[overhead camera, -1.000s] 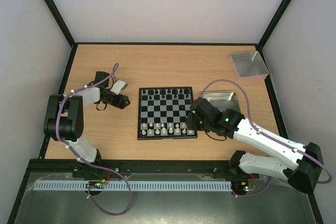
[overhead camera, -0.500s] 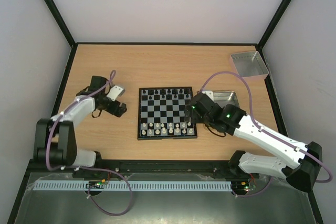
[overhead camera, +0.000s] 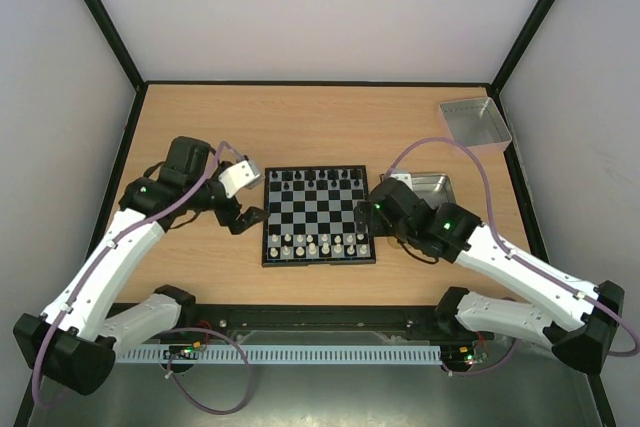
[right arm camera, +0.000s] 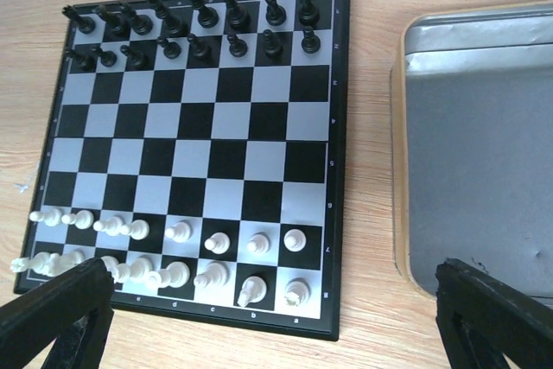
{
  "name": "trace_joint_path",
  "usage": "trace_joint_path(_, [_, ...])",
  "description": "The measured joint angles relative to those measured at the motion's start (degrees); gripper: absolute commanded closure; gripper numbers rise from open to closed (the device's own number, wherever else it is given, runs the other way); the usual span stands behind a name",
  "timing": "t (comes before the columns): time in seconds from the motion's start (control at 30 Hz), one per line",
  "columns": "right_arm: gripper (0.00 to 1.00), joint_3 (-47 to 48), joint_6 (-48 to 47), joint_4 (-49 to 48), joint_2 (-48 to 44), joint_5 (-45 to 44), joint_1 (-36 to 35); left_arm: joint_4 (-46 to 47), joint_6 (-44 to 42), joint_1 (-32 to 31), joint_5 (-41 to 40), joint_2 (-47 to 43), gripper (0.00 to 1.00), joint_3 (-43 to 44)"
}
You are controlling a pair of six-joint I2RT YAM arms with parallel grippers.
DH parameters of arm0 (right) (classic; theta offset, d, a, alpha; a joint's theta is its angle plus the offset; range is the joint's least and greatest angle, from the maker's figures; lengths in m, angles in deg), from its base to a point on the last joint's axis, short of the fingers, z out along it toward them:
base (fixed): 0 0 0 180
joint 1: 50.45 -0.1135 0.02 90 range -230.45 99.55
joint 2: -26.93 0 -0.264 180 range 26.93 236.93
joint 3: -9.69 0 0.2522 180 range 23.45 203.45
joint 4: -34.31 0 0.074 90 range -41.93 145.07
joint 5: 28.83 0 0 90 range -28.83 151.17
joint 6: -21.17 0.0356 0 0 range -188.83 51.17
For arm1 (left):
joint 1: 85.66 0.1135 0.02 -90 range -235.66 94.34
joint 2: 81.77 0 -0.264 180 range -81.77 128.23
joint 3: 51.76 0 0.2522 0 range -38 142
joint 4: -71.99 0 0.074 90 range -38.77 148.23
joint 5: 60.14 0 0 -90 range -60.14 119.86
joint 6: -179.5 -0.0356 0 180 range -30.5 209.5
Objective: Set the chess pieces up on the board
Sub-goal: Reset both arms
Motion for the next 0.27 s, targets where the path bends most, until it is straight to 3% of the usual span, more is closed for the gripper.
trace_joint_path(0.27, [0.03,-0.2,-0.7,-0.3,-2.3,2.6,0.0,-4.4,0.7,-4.4,2.4,0.1,0.01,0.9])
